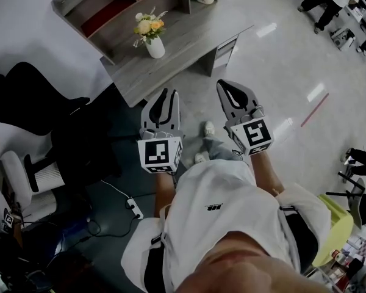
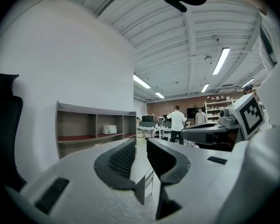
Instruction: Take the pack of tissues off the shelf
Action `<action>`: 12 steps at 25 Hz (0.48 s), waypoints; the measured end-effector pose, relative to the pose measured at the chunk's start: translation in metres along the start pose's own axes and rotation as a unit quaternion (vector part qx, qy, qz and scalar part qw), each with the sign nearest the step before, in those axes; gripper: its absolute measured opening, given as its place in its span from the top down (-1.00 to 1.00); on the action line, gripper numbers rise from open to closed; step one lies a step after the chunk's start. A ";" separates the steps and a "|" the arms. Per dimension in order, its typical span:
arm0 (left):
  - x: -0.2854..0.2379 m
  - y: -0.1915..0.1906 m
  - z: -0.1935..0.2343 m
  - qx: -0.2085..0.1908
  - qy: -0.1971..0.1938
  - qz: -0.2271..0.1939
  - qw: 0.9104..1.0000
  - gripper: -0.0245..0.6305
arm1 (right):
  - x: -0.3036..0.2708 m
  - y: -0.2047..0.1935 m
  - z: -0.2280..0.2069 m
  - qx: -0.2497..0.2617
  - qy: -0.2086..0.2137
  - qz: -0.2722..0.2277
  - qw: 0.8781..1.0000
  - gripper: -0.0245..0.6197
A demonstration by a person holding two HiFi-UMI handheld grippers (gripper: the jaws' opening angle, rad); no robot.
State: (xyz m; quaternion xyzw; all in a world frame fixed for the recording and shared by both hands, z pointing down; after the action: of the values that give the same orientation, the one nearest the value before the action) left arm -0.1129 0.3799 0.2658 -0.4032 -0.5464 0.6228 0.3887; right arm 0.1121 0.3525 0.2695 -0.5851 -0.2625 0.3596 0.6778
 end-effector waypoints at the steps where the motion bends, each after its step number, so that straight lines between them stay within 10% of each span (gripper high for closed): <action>1: -0.007 0.001 0.002 0.000 0.001 0.001 1.000 0.67 | -0.005 0.000 -0.005 0.000 0.002 0.000 1.000 0.85; 12: -0.085 0.000 0.032 0.003 0.029 0.010 1.000 0.67 | -0.081 -0.013 -0.058 0.010 0.034 0.005 0.999 0.85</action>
State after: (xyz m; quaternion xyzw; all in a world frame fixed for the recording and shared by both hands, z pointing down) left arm -0.1112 0.2895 0.2754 -0.4255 -0.5289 0.6164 0.3990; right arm 0.1102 0.2523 0.2773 -0.5915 -0.2328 0.3458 0.6902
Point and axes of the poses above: the fingertips, and each gripper's own axes: x backward along the fingers, z to its left, y out of its top, the point moved 10 cm from there along x, backward along the fingers, and after that the axes turned 7 degrees about x, right-handed, at the moved point
